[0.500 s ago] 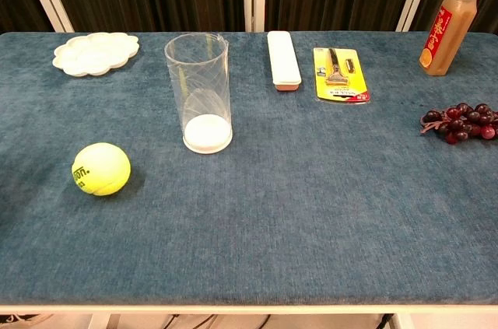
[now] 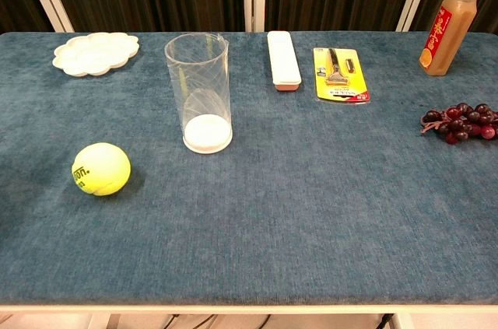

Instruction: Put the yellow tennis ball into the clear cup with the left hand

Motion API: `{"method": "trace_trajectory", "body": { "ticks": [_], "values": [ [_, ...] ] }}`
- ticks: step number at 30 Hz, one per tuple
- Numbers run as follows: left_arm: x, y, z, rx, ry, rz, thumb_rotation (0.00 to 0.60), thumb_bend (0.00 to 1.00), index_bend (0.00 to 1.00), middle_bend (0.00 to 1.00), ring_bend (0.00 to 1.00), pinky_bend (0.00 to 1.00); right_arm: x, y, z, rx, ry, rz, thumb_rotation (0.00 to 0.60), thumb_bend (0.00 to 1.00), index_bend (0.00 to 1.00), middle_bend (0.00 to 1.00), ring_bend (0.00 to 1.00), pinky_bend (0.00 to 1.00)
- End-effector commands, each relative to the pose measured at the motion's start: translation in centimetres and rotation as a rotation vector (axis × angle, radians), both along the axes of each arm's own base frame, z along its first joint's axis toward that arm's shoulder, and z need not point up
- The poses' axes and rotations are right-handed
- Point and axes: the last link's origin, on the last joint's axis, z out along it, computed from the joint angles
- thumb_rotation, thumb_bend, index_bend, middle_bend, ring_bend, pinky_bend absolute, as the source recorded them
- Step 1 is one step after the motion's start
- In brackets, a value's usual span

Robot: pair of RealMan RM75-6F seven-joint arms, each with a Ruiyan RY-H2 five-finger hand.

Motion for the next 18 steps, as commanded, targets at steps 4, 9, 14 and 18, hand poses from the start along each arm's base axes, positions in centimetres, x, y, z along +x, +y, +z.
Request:
{"method": "trace_trajectory", "body": {
  "ticks": [4,9,14,18],
  "values": [
    [2.0,0.5,-1.6,-0.094,-0.013,-0.062,0.6,0.17,0.18,0.14,0.1,0.18,0.0,-0.1,0.2,-0.004,0.002,-0.002,0.6,0.21,0.0,0.0,0.0,0.0],
    [4.0,1.1,-4.1,-0.217,-0.045,-0.115,0.6,0.15,0.17,0.14,0.1,0.18,-0.3,0.1,0.4,-0.01,-0.002,-0.007,0.6,0.21,0.0,0.0,0.0,0.0],
    [5.6,2.1,-6.9,-0.309,-0.038,-0.16,0.6,0.15,0.17,0.14,0.1,0.18,-0.5,0.3,0.7,-0.018,-0.009,-0.009,0.6,0.21,0.0,0.0,0.0,0.0],
    [6.5,2.6,-9.3,-0.382,-0.043,-0.178,0.6,0.15,0.17,0.14,0.1,0.19,-0.6,0.3,0.8,-0.019,-0.01,-0.009,0.6,0.21,0.0,0.0,0.0,0.0]
  ]
}}
